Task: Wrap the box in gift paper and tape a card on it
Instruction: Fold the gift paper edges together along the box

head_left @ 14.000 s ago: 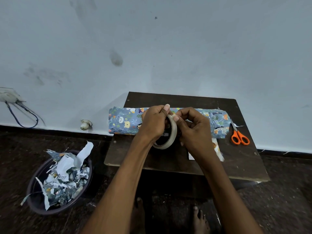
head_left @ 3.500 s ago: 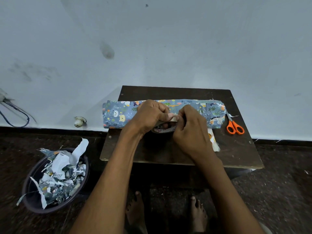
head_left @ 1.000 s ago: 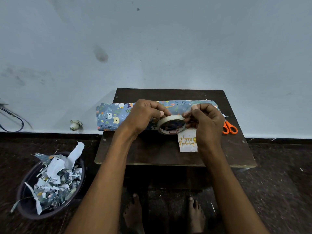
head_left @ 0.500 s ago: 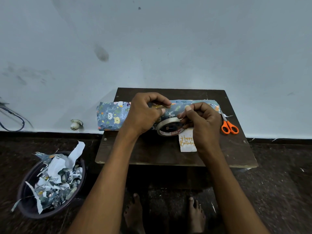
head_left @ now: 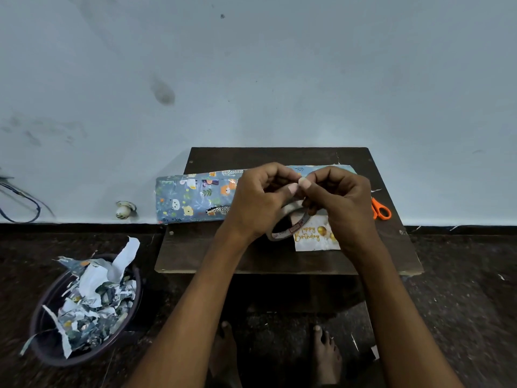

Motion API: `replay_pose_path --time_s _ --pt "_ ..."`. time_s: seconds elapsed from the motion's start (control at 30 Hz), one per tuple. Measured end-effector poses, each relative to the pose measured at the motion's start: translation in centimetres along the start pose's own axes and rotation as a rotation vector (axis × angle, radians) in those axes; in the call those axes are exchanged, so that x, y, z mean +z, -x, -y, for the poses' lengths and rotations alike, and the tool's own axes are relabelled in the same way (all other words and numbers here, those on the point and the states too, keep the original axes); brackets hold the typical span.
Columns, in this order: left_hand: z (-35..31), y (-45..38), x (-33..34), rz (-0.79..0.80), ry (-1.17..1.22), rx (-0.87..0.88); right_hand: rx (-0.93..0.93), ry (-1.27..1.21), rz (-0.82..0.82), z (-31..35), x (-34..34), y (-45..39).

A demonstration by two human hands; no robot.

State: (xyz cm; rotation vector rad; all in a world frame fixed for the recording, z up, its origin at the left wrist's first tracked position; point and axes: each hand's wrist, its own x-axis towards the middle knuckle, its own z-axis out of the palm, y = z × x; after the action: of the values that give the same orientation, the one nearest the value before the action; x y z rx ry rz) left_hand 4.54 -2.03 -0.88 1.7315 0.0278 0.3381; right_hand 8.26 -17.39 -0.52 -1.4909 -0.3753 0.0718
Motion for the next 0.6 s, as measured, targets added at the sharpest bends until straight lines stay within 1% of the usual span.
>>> replay_pose_path --time_s 0.1,0.2,0.23,0.3,0.33,0.4,0.47,0.6 --pt "0.3 0.3 0.2 -0.048 -0.004 -0.010 0.037 0.000 -0.085 -0.3 -0.2 0.0" --pt "0.3 0.5 0.4 -0.204 -0.147 0.103 0.074 -0.018 -0.116 -0.6 -0.2 -0.1" --pt "0.2 0.5 0.3 -0.246 -0.157 0.143 0.082 -0.013 -0.122 -0.6 -0.1 -0.1" --pt "-0.2 0.6 0.3 -0.249 -0.116 0.178 0.087 0.001 -0.143 -0.7 0.0 -0.2" --pt "-0.4 0.8 0.4 -0.222 -0.111 0.173 0.083 0.011 -0.156 -0.7 0.2 -0.2" --pt "-0.4 1.3 0.9 -0.192 -0.178 0.137 0.059 0.062 -0.178 -0.8 0.4 -0.1" --pt "-0.4 1.5 1.4 -0.230 -0.235 0.067 0.017 0.139 -0.186 -0.9 0.7 0.0" --pt "-0.7 1.3 1.2 -0.283 -0.159 -0.070 -0.045 0.236 -0.151 -0.8 1.5 0.5"
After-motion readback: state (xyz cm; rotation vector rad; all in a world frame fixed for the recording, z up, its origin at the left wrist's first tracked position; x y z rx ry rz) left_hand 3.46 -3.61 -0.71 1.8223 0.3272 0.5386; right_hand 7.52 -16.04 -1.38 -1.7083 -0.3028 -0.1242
